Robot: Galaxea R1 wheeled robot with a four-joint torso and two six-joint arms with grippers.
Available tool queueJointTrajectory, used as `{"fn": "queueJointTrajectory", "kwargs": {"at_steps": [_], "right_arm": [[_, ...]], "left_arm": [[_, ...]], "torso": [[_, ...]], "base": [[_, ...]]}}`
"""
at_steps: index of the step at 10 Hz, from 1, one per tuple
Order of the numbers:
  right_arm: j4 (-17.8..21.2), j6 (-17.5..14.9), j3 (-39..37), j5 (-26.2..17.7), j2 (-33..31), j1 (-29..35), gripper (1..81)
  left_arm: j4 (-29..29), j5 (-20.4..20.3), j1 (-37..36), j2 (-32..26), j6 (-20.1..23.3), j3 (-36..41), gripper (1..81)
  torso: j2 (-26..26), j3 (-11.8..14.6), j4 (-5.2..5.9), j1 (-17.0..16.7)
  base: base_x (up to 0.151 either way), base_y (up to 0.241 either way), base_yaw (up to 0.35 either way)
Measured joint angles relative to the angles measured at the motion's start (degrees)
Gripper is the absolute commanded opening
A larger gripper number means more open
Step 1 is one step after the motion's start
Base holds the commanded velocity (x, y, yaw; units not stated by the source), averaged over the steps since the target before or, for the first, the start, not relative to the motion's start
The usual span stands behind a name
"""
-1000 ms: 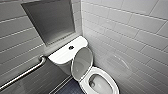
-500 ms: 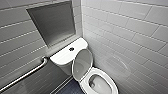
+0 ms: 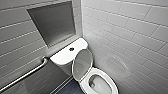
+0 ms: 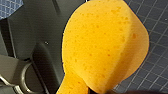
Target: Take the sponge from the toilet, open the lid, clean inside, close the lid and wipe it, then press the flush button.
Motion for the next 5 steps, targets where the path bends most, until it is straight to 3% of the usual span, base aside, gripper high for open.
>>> {"fn": "queueJointTrajectory", "kwargs": {"at_steps": [2, 3, 5], "right_arm": [[0.89, -0.94, -4.8, -2.06, 5.29, -1.05, 1.0], [3.67, -3.96, -6.53, -3.61, 6.92, -1.83, 1.0], [13.04, -14.93, -7.73, -9.14, 7.5, -1.51, 1.0]], "left_arm": [[-0.22, 0.11, -3.78, -0.44, -1.82, 0.55, 81.1], [-0.35, 0.18, -5.77, -0.99, -3.55, 1.05, 81.1], [-0.44, 1.97, -9.55, -3.11, -7.08, 2.47, 81.1]], "torso": [[0.0, 0.0, 0.0, -0.02], [0.0, 0.0, 0.0, -0.02], [0.0, 0.0, 0.0, -0.02]], "base": [[0.0, 0.0, 0.0], [0.0, 0.0, 0.0], [0.0, 0.0, 0.0]]}}
